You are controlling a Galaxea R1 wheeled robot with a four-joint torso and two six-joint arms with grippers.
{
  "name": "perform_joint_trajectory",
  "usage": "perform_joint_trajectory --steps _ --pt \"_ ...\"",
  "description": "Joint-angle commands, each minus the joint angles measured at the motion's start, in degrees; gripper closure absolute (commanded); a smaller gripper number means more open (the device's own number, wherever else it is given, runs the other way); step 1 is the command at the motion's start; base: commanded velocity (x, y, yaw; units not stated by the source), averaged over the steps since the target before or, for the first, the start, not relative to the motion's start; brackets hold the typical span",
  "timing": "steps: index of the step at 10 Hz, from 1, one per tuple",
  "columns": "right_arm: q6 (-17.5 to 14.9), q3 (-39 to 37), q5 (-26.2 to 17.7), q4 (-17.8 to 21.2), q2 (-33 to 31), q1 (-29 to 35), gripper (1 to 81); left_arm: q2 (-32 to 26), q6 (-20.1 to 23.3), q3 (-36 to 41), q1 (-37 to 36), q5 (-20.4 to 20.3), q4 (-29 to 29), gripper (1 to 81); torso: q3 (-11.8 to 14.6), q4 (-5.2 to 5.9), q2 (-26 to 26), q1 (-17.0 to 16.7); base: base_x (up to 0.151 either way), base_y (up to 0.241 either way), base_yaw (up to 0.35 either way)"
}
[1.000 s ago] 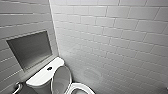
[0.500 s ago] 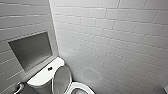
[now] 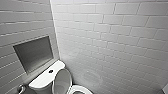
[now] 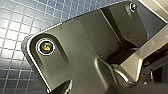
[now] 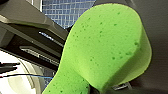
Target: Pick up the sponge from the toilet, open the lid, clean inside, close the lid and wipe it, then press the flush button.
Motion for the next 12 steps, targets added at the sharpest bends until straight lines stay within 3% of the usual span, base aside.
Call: perform_joint_trajectory --steps 1,2,3,5,6,7,8,10,12 --pt "0.1 -2.7 -3.0 -1.1 0.9 0.6 81.1 5.3 2.1 -6.4 0.5 7.2 -1.2 1.0 0.0 0.00 0.0 0.0 0.000 0.000 0.000" --pt "0.2 -4.7 -3.0 -1.2 1.6 0.5 81.1 7.8 7.0 -6.9 1.3 13.9 -3.9 1.0 0.0 0.00 0.0 0.0 0.000 0.000 0.000" --pt "0.2 -6.3 -3.0 -1.2 2.3 0.4 81.1 9.3 15.6 -6.8 1.4 16.4 -12.3 1.0 0.0 0.00 0.0 0.0 0.000 0.000 0.000" --pt "0.2 -7.0 -2.9 -1.2 2.4 0.2 81.1 11.9 48.0 -6.5 1.8 20.8 -42.0 1.0 0.0 0.00 0.0 0.0 0.000 0.000 0.000" --pt "0.2 -7.1 -2.9 -1.2 2.3 0.2 81.1 10.7 38.4 -5.9 1.9 16.9 -32.9 1.0 0.0 0.00 0.0 0.0 0.000 0.000 0.000" --pt "0.2 -7.2 -2.9 -1.2 2.2 0.1 81.1 12.9 70.8 -5.6 1.6 21.1 -63.1 1.0 0.0 0.00 0.0 0.0 0.000 0.000 0.000" --pt "0.2 -7.2 -2.8 -1.2 2.2 0.1 81.1 12.9 78.4 -5.1 0.5 22.6 -72.0 1.0 0.0 0.00 0.0 0.0 0.000 0.000 0.000" --pt "0.2 -7.4 -2.7 -1.0 2.2 0.4 81.1 13.3 81.0 -5.1 -0.4 24.5 -80.2 1.0 0.0 0.00 0.0 0.0 0.000 0.000 0.000" --pt "0.2 -8.4 -2.8 -0.9 2.6 0.5 81.1 13.4 81.3 -5.1 -0.5 24.1 -79.4 1.0 0.0 0.00 0.0 0.0 0.000 0.000 0.000"
